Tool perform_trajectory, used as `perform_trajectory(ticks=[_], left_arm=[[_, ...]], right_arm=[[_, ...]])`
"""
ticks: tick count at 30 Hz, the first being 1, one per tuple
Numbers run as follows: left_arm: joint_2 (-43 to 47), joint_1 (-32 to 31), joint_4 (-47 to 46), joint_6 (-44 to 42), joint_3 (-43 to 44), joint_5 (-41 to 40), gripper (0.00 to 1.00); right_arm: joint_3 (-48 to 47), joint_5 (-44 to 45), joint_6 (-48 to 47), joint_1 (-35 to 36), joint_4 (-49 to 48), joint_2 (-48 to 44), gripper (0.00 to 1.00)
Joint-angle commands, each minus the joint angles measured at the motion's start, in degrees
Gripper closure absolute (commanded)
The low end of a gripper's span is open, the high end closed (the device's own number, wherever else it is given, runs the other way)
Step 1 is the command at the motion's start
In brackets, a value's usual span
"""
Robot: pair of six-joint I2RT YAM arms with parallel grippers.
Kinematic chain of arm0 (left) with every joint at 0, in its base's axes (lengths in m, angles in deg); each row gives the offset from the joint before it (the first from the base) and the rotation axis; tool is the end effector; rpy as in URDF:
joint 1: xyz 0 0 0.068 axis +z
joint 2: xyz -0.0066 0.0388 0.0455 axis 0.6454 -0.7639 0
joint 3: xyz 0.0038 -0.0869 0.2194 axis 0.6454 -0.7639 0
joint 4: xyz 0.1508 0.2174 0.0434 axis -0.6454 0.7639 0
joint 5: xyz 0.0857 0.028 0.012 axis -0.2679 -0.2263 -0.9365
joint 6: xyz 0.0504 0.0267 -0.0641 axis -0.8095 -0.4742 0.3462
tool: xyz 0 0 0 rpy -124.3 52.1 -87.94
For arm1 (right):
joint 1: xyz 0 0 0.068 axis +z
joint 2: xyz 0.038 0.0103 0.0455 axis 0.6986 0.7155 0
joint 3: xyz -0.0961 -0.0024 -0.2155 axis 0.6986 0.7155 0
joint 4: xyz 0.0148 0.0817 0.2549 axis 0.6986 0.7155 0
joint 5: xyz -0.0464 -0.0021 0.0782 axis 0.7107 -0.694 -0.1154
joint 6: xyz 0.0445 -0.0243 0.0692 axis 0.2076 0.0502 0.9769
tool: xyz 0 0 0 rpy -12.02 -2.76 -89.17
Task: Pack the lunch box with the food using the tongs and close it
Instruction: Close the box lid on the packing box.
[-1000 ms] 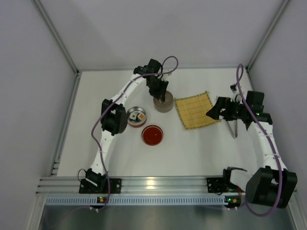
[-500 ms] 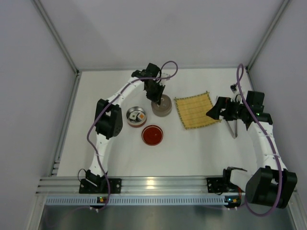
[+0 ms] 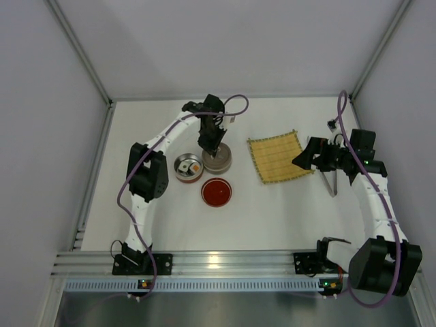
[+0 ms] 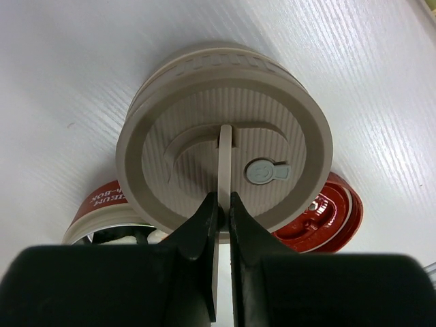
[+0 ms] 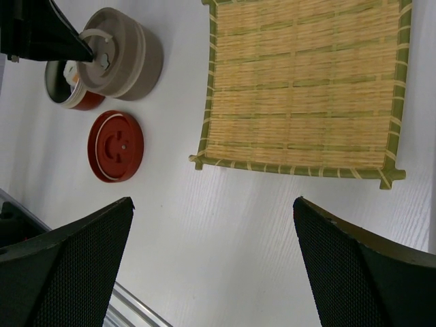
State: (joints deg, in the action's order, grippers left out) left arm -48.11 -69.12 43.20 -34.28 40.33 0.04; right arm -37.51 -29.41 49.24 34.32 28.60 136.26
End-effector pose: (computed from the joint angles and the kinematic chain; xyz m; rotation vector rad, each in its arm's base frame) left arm 0.3914 -0.2304 0.1670 0.8644 2.7078 -0.3213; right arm 0.2778 0.0002 0.2311 -0.0781 2.2296 0.7444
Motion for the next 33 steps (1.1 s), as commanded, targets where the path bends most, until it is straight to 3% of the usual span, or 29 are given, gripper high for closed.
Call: perform_trajectory(ticks=[1,21,28,33], left_arm=[[2.5,0.1,2.2,1.0,4.1,-0.1,1.00],[2.2,-1.4,1.8,2.1,2.9,-1.6,1.00],[3.5,-1.0,0.3,8.5,-0.2,0.2,1.00],[8.0,-1.1,-2.7,16.7,-3.6,-6.7,1.00]], right_arm=[[0.1,-1.7,0.1,-1.3,-3.7,-0.6,0.01],[0.4,-1.4,-0.1,-1.3,-3.6,-1.1,0.01],[0.6,-1.0,-0.8,-1.3,-3.2,-1.5,0.01],[1.0,-0.9,-0.7,-1.5,-3.2,-1.8,0.01]])
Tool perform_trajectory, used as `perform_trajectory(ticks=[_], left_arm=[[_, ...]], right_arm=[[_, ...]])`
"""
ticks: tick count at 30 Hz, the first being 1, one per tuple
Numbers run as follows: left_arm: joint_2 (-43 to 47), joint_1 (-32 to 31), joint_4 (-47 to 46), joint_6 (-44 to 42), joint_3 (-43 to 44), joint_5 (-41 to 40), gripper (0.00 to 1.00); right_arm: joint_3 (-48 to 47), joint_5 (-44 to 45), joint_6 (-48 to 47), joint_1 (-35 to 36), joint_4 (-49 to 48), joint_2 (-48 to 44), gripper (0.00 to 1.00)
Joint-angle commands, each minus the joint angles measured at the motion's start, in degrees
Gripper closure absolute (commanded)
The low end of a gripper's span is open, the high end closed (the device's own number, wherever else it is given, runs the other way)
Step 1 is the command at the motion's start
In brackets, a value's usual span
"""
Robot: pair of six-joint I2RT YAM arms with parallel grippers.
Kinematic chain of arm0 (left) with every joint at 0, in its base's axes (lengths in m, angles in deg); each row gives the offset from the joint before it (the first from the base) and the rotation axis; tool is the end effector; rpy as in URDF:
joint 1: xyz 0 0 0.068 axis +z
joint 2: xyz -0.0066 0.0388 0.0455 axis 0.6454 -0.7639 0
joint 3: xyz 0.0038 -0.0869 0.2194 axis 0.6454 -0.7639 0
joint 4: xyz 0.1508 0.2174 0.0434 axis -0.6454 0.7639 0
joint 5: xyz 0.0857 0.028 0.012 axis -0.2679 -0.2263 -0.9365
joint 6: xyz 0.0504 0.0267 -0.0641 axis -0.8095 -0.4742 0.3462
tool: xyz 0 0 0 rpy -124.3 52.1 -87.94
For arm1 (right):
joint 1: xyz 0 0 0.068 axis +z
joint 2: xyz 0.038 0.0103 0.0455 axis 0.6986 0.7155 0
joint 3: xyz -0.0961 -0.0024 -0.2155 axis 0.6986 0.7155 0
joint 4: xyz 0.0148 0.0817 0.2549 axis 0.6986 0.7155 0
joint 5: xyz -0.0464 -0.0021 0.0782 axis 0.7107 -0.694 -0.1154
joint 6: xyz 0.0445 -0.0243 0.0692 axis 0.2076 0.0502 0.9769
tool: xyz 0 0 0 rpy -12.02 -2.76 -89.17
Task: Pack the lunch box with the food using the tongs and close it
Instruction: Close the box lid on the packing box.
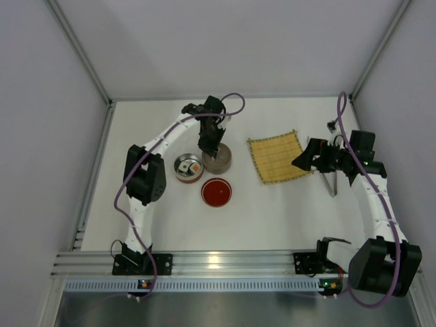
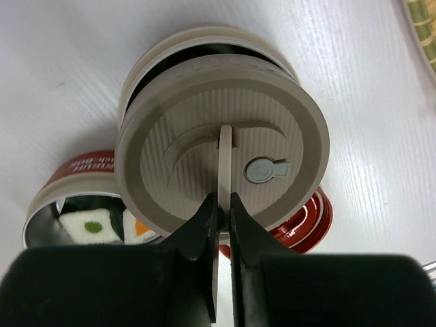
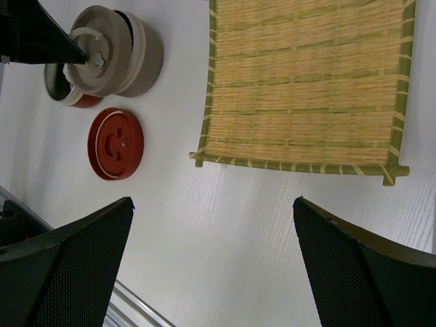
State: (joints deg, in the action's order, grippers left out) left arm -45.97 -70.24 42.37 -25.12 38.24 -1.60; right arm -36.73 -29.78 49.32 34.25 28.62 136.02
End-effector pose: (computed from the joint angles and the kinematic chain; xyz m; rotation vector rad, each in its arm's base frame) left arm 0.3838 -0.2337 0.1723 0.6669 2.7607 -0.3235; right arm 0.2760 0.0005 0.2275 -0.0742 2.2362 0.7556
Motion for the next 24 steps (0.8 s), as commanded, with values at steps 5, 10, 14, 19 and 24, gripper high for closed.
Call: perform_trajectory(ticks=[5,10,14,19,24], left_arm=[[9.6,-0.1,-3.8,14.2,-4.3,-10.8,1.00],[9.4,-0.2,-3.8,17.8,-4.5,-10.4,1.00],[8.7,-0.1,-3.9,19.2,-3.3,-10.0,1.00],[7.6,-0.9,-3.8,22.5,-3.5,-10.7,1.00],[8.3,-0.9,-6.2,25.1,-5.2,-8.3,1.00]], right_arm=[[0.3,-0.7,-0.6,-1.5,-3.4,-1.3,0.01],[0.2,-0.7,-0.3,-1.5,-3.5,-1.0,0.01],[0.3,-0.6,-0.3,-1.6,-3.6,-1.0,0.01],[0.2,-0.3,-0.4,-1.5,-3.6,-0.7,0.01],[0.5,-0.3,-0.2,-1.6,-3.7,-0.8,0.01]])
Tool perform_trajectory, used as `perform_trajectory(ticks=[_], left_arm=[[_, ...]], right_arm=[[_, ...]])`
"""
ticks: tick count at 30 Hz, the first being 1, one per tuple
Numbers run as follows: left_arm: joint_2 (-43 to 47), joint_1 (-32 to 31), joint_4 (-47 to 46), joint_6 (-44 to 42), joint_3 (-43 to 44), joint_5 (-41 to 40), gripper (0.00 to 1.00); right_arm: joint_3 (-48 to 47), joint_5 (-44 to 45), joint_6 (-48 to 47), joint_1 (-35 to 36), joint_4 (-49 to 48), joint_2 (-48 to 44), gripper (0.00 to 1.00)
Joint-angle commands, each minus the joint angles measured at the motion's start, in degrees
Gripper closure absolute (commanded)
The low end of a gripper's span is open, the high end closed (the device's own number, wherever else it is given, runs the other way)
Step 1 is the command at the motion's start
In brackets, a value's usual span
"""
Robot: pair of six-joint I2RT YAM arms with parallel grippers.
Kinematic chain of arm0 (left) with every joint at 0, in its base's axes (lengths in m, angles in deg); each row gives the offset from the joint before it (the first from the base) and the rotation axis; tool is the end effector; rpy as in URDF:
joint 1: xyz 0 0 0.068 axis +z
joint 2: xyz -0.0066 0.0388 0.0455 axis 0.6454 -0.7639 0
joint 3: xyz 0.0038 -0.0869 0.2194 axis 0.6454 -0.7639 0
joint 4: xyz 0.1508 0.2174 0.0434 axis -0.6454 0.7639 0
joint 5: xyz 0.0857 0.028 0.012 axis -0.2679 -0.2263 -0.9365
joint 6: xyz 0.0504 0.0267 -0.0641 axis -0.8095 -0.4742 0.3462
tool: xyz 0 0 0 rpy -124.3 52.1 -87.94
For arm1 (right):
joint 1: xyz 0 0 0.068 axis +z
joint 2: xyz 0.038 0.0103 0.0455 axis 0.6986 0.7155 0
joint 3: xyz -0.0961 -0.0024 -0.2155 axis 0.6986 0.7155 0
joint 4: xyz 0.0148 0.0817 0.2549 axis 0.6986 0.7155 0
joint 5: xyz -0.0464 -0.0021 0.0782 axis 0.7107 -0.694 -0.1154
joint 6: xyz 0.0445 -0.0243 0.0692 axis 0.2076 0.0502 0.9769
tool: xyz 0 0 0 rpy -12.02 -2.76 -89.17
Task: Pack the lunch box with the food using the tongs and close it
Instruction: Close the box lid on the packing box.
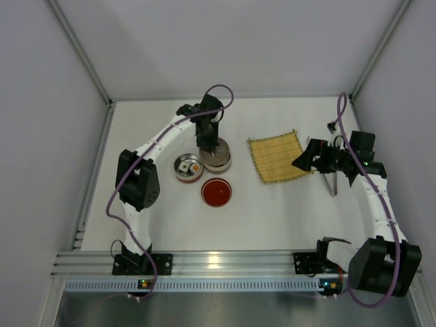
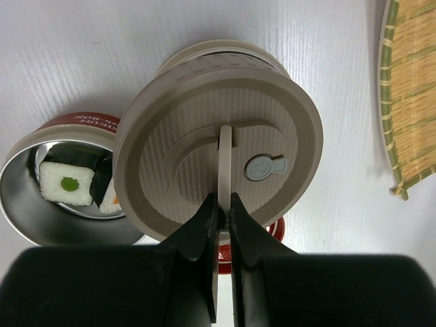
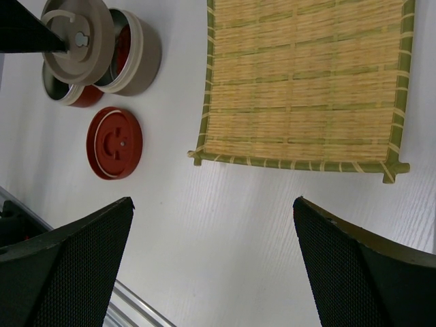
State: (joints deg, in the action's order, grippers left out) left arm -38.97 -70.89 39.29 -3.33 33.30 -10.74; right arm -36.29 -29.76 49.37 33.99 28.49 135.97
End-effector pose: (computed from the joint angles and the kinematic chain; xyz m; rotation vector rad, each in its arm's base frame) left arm 0.3770 -0.2216 0.1993 0.1050 2.7398 -0.2508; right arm 0.2754 -0.0006 0.2252 -0.0659 2.2398 0.7549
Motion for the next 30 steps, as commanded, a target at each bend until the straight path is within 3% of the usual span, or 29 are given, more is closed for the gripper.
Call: perform_trajectory(ticks=[1,10,30], left_arm=[[1.4,-0.2,-3.5,4.1,-0.3,1.0,1.00],[0.6,-0.2,-7.6,7.9,-1.7,5.2,1.00],[0.7,1.1,-10.9,9.6,-8.7,4.9,1.00]], right_arm=[[0.2,-0.3,-0.3,-1.4,-3.6,-0.9,0.01],[0.3,-0.1,-0.8,-1.4,-3.1,-1.7,0.01],[0.2,0.5,-0.4,-1.6,-3.1,-1.5,0.01]])
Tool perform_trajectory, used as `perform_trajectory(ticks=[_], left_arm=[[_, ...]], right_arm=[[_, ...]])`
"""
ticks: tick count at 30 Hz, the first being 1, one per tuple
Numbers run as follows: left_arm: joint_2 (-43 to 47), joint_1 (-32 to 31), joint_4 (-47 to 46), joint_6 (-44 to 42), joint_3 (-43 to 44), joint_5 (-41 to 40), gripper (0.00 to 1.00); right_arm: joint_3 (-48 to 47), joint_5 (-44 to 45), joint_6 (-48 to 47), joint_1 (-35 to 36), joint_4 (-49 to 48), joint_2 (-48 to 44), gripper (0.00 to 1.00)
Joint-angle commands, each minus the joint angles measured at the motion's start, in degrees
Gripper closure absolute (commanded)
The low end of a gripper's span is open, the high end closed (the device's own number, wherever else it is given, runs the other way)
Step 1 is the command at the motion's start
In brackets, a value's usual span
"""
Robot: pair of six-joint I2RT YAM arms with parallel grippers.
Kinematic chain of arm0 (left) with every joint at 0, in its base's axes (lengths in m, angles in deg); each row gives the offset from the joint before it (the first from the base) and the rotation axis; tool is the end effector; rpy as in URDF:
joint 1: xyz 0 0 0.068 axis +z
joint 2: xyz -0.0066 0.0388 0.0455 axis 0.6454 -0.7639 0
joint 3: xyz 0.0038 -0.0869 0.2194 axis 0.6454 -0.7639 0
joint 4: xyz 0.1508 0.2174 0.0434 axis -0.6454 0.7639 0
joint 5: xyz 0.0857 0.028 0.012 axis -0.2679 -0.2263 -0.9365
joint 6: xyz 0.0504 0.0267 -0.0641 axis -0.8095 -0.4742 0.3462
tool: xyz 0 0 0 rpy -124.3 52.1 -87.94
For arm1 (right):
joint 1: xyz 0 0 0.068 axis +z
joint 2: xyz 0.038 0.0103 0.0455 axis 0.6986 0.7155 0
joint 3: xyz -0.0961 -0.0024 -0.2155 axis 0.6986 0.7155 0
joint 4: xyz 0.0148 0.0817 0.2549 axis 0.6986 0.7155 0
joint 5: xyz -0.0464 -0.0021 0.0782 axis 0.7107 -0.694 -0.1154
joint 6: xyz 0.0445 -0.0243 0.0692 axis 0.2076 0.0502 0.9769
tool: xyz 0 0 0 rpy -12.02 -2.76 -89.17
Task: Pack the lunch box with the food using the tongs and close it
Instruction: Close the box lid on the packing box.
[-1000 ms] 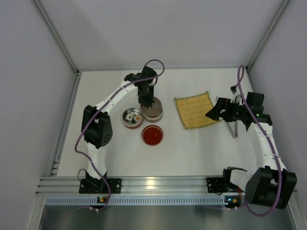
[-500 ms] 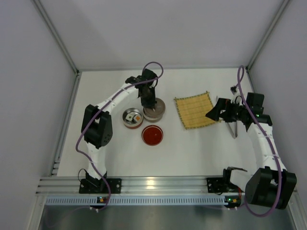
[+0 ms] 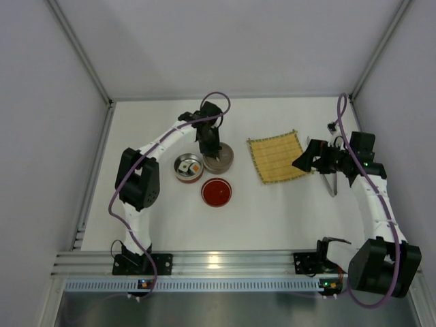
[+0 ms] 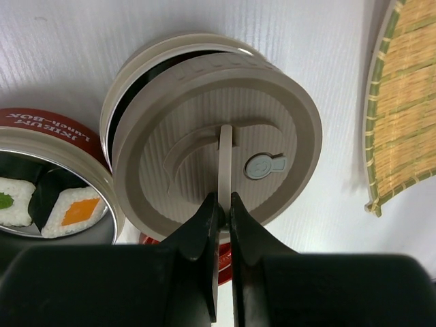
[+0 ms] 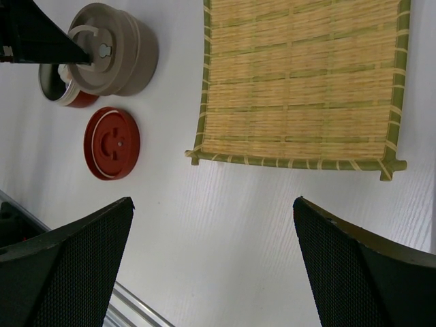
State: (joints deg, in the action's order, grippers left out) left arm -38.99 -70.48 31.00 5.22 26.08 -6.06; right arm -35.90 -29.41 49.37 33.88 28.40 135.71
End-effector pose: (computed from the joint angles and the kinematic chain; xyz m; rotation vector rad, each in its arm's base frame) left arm 0.3778 -0.2256 0.1678 -0.0851 2.7652 -0.4009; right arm 0.2746 -0.0014 0.2239 -0.0603 2.2420 0.7473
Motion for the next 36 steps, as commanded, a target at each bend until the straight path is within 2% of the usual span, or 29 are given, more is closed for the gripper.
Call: perform_trajectory(ticks=[1,13,20,36], left_arm=[[0.7,0.7,-2.8,1.1,-1.9,0.0,1.00],[0.6,3.8,-3.0,0.3,-0.7,0.7,1.00],[0.3,3.5,-3.3,-0.9,-0.4,1.6,1.00],[-0.1,2.0,-2.0,-3.7,1.3,-2.1,1.00]], right_arm=[[-0.3,0.2,-0.5,-1.4,-2.9,-1.3,0.01],[0.0,0.0,-0.2,-1.5,-3.2,-1.3,0.01],[0.1,0.0,-0.2,-1.5,-3.4,-1.0,0.01],[0.5,0.0,0.0,-1.5,-3.8,-0.9,0.01]])
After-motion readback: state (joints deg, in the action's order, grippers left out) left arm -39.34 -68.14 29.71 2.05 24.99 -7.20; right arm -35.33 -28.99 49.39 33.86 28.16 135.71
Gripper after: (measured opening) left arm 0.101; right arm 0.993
